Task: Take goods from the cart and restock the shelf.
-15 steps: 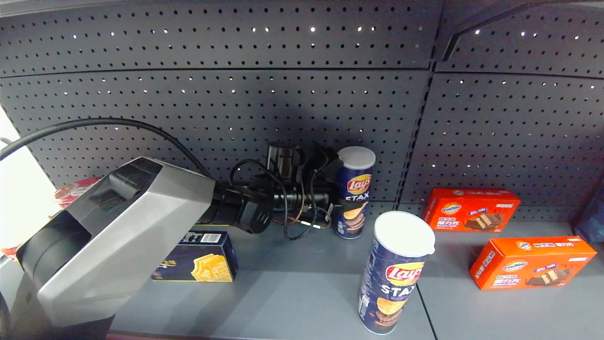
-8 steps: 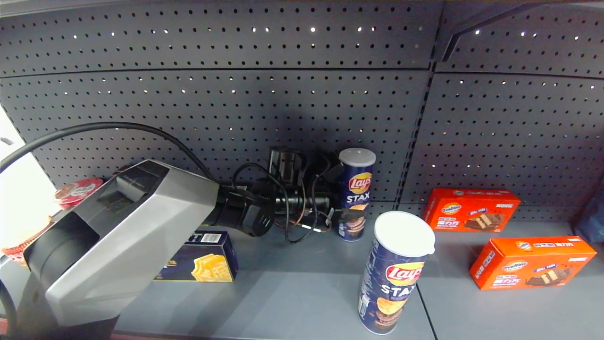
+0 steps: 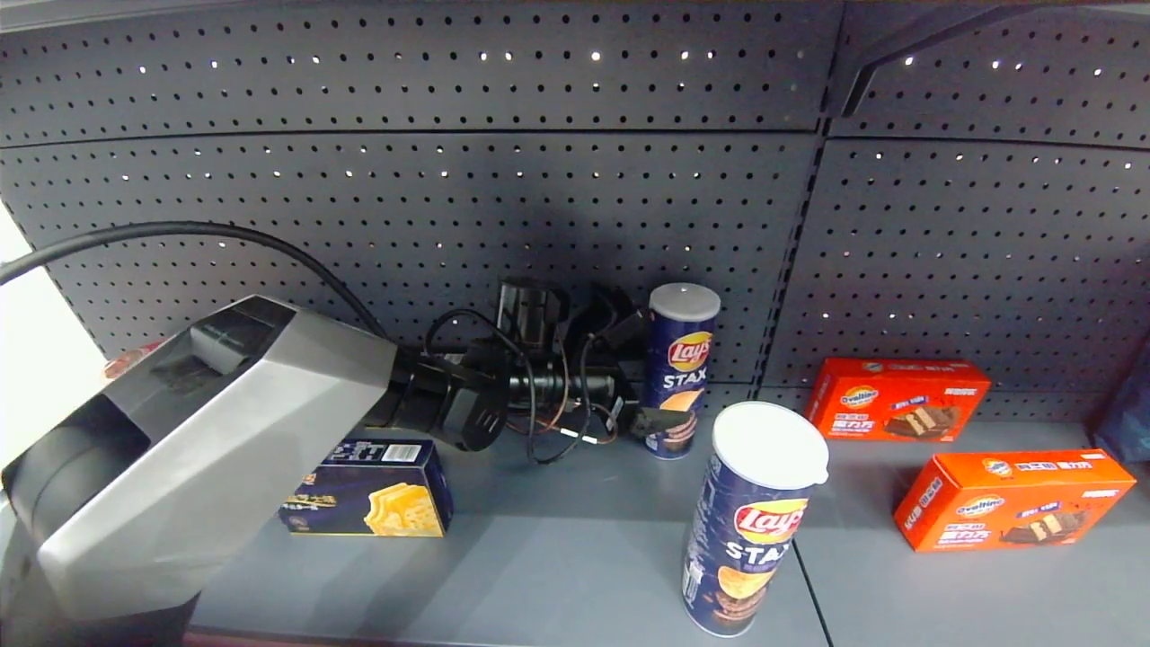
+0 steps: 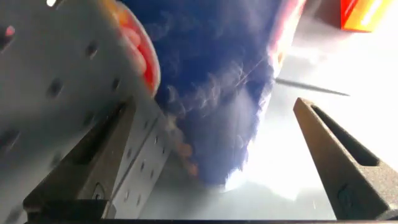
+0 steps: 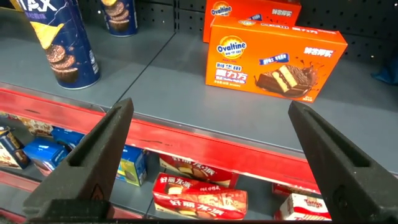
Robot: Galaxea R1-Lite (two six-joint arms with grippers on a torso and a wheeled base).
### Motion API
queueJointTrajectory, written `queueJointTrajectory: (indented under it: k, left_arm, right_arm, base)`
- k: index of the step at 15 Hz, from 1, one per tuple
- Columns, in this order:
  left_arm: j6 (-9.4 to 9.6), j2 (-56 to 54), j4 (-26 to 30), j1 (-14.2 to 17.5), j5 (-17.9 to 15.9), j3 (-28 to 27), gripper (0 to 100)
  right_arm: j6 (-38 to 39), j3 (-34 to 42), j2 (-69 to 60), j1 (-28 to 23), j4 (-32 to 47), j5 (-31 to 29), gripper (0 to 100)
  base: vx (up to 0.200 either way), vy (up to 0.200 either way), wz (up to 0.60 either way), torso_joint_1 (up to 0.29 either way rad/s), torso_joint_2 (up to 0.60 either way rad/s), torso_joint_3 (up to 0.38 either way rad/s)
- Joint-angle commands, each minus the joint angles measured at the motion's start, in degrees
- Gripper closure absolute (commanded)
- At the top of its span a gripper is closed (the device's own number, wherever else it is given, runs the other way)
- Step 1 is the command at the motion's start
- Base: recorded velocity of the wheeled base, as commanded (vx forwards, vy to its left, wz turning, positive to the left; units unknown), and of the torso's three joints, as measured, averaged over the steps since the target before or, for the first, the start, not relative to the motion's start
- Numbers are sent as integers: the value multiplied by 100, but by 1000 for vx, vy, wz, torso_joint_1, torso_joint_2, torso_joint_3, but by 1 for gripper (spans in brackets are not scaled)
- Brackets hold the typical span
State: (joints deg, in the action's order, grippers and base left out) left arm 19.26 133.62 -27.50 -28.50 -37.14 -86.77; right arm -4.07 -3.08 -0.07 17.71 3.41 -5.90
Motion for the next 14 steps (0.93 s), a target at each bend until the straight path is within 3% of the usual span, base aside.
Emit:
queueJointTrajectory:
  k: [1, 3, 6, 7, 9, 11, 12, 14]
  left_arm:
    - [16, -671, -185, 213, 14, 732, 0]
    - [-10, -1233, -642, 424, 111, 1461, 0]
    - [-54, -2112, -757, 679, 427, 2402, 0]
    - [-72, -2648, -757, 758, 823, 2920, 0]
    - [-283, -3211, -748, 785, 1113, 3342, 0]
    - [-652, -4011, -625, 670, 1482, 3667, 0]
    - [-660, -4283, -423, 521, 1842, 3817, 0]
    - [-757, -4740, -273, 293, 2159, 4248, 0]
  right_arm:
    - [-6, 1, 7, 4, 1, 1, 0]
    - [-6, 10, 7, 4, 1, 159, 0]
    - [56, 10, 7, 154, 1, 405, 0]
    - [64, 10, 7, 197, 1, 388, 0]
    - [47, -131, 403, 13, 72, 449, 0]
    - [29, -878, 1537, 83, 28, 555, 0]
    - [29, -1810, 2758, 127, 10, 862, 0]
    - [3, -2680, 4068, 347, -86, 1109, 0]
  base:
    - [0, 0, 0, 0, 0, 0]
    - [0, 0, 0, 0, 0, 0]
    - [0, 0, 0, 0, 0, 0]
    - [0, 0, 0, 0, 0, 0]
    - [0, 0, 0, 0, 0, 0]
    - [0, 0, 0, 0, 0, 0]
    - [0, 0, 0, 0, 0, 0]
    - [0, 0, 0, 0, 0, 0]
